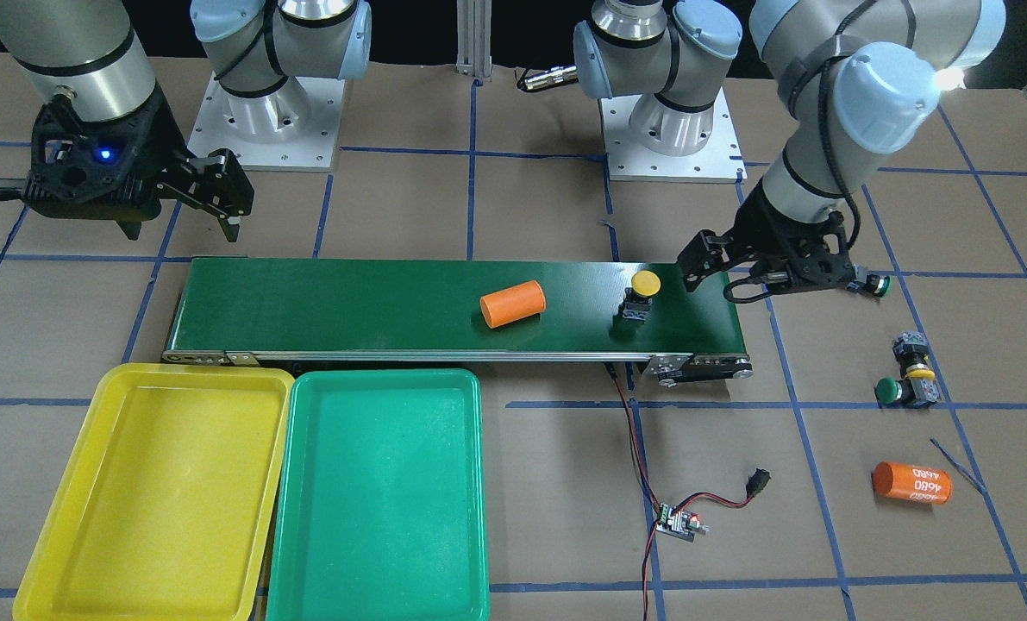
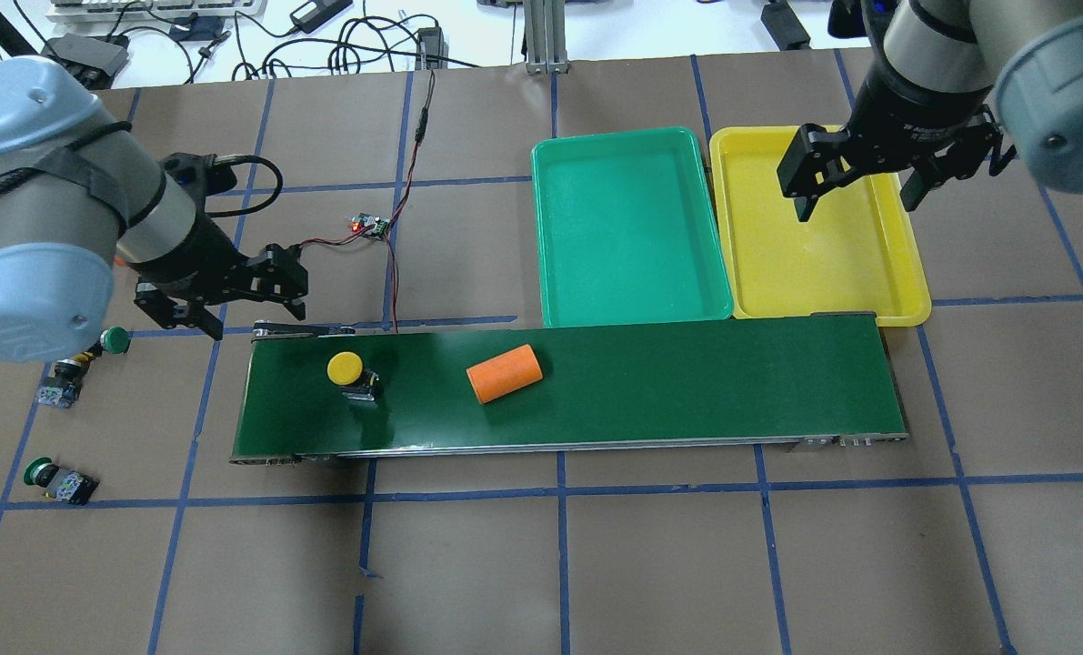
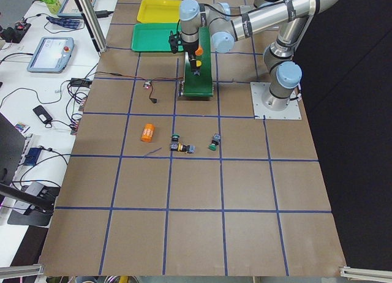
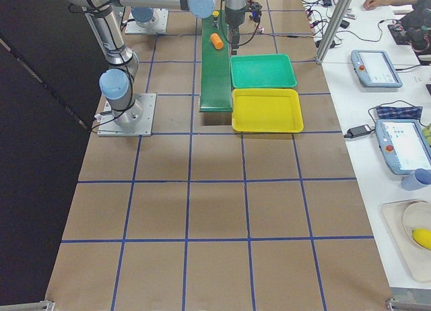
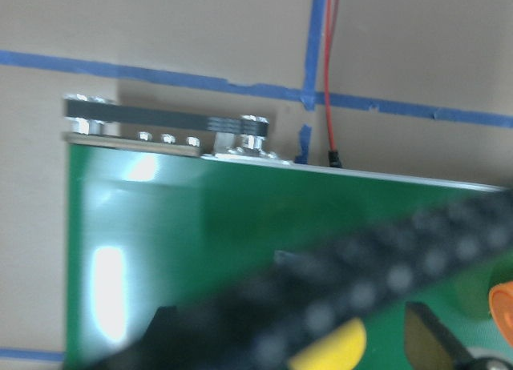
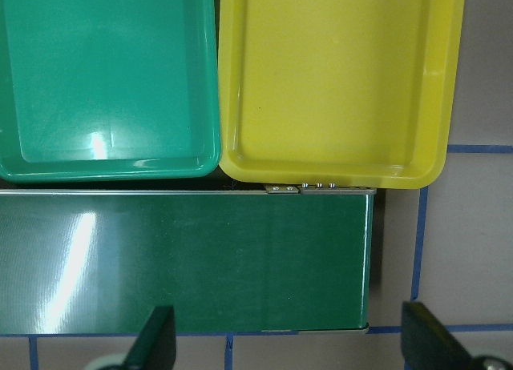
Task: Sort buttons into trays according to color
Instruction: 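Return the left gripper to the buttons and grasp a green-capped button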
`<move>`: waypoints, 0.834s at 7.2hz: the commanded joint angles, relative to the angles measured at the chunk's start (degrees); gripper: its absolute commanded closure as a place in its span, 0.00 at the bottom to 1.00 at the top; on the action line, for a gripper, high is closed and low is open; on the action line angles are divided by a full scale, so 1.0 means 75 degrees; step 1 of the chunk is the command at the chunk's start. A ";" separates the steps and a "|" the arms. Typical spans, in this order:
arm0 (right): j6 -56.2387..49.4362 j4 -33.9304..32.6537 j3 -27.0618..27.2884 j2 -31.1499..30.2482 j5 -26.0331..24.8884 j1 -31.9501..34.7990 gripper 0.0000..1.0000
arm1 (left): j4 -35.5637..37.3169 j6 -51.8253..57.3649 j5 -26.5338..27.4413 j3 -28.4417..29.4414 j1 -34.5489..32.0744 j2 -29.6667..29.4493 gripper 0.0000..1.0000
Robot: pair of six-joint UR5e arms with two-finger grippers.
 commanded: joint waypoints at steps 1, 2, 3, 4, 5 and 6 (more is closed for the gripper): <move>-0.0023 0.0022 0.0255 -0.0162 0.0013 -0.0027 0.00 | -0.0201 0.1243 0.0573 0.0054 0.1451 -0.0088 0.00; -0.0069 -0.0013 0.0278 -0.0267 -0.0068 -0.0016 0.00 | -0.0178 0.2442 0.0726 -0.0097 0.2270 -0.0158 0.00; -0.0058 -0.0129 0.0278 -0.0268 -0.0034 -0.0027 0.00 | -0.0085 0.3730 0.0716 -0.0342 0.3079 -0.0240 0.00; -0.0081 -0.0130 0.0278 -0.0210 -0.0034 -0.0051 0.00 | 0.0114 0.4717 0.0705 -0.0646 0.3725 -0.0252 0.00; -0.0070 -0.0107 0.0267 -0.0267 -0.0068 -0.0039 0.00 | 0.0719 0.5713 0.0716 -0.1009 0.4219 -0.0264 0.00; -0.0116 -0.0060 0.0266 -0.0280 -0.0080 -0.0039 0.00 | 0.1491 0.6663 0.0716 -0.1488 0.4583 -0.0322 0.00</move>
